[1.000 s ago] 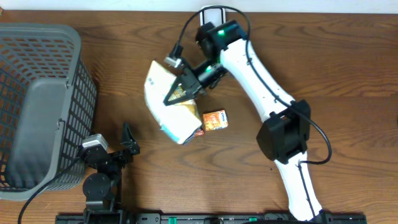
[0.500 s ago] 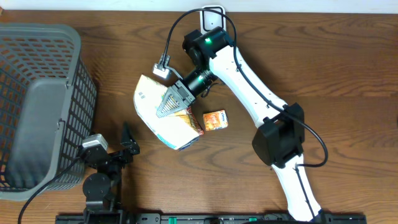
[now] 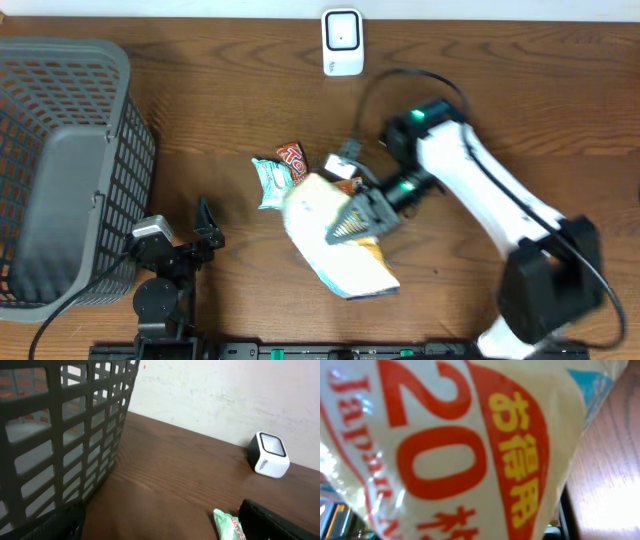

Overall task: Scan the item barcode
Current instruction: 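Grasp the yellow snack bag with the right gripper and lift it, then hold the yellow snack bag up to the scanner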

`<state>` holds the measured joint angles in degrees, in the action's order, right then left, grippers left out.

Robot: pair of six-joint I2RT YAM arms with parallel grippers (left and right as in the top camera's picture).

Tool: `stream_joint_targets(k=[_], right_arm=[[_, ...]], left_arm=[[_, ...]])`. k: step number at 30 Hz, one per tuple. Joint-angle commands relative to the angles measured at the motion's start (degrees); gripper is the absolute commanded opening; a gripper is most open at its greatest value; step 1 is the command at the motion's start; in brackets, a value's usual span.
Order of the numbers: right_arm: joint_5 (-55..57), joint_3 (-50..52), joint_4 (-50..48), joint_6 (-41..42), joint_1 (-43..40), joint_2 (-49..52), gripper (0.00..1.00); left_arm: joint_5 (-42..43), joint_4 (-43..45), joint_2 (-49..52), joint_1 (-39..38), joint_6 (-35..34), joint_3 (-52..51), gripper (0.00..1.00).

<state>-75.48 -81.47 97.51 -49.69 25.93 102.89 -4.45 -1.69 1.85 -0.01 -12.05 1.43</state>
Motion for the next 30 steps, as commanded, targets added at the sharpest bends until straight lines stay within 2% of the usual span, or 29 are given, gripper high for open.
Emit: stream_joint_targets(k=[1,4,14,21,23,25,26,28,30], right_arm=[[-8.09,7.23,0.00,-7.85,-2.89,-5.09,0.01],[-8.07,10.23,0.00,-8.46,-4.37,-6.49,0.01],[-4.63,10.21,-0.20,-9.29,-4.66,-6.58,0.01],[-1.03,3.96,-3.34,-8.35,-7.91,-6.58,0.02],[3.48,1.44,-8.35,-1.99,-8.83,-6.58,0.02],[11.63,-0.13,-17.31,12.24,-9.01,-6.58,0.01],[18.49,-0.50,-23.39,23.28,-8.68,-6.58,0.02],[33.33,-0.55,-31.61,39.76,-7.78,-6.58,0.01],[46.64,-0.57,-36.06,47.06,-6.51,-6.58,0.01]], left_arm=[[-0.57,-2.16,-0.02,0.15,-0.31,-1.09,0.98],[-0.57,-2.16,-0.02,0.15,-0.31,-1.09,0.98],[-0.57,-2.16,-0.02,0.15,-0.31,-1.09,0.98],[-0.57,-2.16,-0.02,0.15,-0.31,-1.09,0.98],[-0.57,-2.16,-0.02,0.15,-0.31,-1.09,0.98],[-0.57,-2.16,-0.02,0.15,-0.31,-1.09,0.98],[-0.57,-2.16,-0.02,0.15,-0.31,-1.09,0.98],[-0.57,-2.14,-0.02,0.15,-0.31,-1.09,0.98],[-0.57,-2.16,-0.02,0.15,-0.31,-1.09,0.98]])
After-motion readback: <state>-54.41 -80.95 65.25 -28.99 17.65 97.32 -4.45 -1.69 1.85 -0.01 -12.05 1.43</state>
